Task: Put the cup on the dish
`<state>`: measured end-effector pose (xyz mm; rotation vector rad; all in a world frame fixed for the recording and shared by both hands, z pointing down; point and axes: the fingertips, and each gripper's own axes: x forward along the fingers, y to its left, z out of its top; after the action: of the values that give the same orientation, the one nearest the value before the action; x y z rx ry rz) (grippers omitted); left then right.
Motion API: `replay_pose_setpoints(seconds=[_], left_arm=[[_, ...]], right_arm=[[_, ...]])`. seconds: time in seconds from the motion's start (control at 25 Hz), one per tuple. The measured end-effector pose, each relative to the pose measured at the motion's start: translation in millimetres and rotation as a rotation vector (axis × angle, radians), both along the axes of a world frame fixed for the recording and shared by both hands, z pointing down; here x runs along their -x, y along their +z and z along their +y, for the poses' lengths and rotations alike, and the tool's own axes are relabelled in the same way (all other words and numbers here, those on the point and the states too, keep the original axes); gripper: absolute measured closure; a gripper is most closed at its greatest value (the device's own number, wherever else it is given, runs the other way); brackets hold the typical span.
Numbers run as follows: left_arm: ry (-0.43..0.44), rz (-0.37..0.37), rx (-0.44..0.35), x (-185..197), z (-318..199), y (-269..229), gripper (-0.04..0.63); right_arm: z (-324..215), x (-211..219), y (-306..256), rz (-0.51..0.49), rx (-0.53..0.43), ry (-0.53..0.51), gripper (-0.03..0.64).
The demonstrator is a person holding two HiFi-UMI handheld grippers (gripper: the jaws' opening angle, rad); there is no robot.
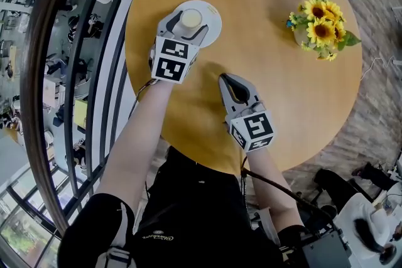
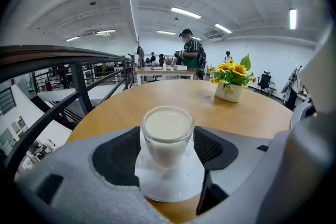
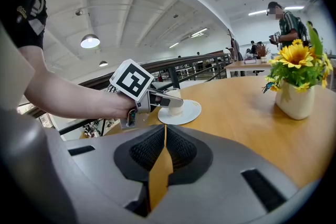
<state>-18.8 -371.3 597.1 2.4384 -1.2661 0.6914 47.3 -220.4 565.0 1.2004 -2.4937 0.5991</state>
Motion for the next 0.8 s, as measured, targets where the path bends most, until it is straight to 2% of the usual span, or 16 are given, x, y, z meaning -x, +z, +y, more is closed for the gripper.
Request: replay_pose_setpoints(seconds=[0.8], left_arm=[[-0.003, -0.027, 0.019, 3.9, 20.1, -1.9, 0.288]], right_arm=[[10.8, -3.5, -11.4, 0.009, -0.023, 0.024, 0.607]])
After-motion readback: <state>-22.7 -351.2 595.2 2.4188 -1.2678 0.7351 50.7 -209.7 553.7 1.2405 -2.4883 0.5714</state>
